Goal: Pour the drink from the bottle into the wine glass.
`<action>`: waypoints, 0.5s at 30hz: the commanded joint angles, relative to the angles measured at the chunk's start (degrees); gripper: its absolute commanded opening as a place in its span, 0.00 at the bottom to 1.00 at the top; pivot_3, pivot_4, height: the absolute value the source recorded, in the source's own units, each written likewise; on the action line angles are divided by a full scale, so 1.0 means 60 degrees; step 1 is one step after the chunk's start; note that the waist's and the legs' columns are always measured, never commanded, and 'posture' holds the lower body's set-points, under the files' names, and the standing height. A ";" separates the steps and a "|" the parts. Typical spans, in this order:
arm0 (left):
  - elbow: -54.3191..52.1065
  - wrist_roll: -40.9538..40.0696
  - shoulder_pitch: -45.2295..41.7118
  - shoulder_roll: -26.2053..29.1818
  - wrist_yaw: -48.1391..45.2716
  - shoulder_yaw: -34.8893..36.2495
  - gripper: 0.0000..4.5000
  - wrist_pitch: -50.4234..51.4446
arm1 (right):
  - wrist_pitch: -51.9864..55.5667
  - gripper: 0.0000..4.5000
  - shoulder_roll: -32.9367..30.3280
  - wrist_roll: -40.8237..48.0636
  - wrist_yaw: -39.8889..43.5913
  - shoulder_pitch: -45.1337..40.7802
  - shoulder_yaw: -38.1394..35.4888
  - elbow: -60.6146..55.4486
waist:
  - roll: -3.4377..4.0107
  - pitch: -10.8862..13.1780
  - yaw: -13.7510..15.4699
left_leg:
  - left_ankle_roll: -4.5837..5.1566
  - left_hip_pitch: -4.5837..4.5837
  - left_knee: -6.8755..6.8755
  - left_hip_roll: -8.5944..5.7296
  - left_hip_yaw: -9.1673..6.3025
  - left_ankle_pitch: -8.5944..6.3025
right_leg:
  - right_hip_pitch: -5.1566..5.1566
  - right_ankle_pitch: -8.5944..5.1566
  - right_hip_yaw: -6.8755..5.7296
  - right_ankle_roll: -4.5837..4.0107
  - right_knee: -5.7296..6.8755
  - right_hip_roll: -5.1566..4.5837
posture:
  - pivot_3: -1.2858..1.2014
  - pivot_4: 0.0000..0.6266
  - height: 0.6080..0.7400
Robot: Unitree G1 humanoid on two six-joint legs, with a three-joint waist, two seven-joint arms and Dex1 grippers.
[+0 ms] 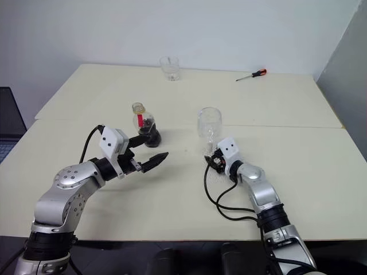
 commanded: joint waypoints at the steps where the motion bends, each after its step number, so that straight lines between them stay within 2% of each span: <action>1: -0.0109 0.0016 -0.0094 0.0035 0.0017 0.0168 1.00 -0.0185 | 0.0193 0.99 -0.0158 0.0023 0.0021 0.0156 -0.0189 -0.0457 | 0.0000 0.0000 -0.0009 | 0.0000 0.0000 0.0000 0.0000 0.0000 0.0000 | 0.0000 0.0000 0.0000 0.0000 0.0000 0.0000 | 0.52 0.24 1.00; 8: 0.0138 0.0198 -0.0131 0.0040 0.0061 0.0242 1.00 -0.0511 | 0.1474 0.99 -0.0639 0.0650 0.0238 0.0558 -0.0585 -0.2843 | 0.0003 0.0008 -0.0007 | 0.0000 -0.0005 0.0000 -0.0002 -0.0001 0.0000 | -0.0006 -0.0002 0.0002 0.0004 -0.0001 -0.0002 | 0.52 0.24 1.00; 15: 0.0626 0.0433 0.0473 -0.0227 0.0532 0.0917 1.00 -0.1724 | 0.3337 0.99 -0.1746 0.1660 0.0955 0.1125 -0.0951 -0.5363 | 0.0005 0.0009 -0.0017 | 0.0000 -0.0002 -0.0009 0.0006 -0.0001 -0.0001 | -0.0009 -0.0005 0.0001 0.0000 -0.0003 -0.0002 | 0.52 0.24 1.00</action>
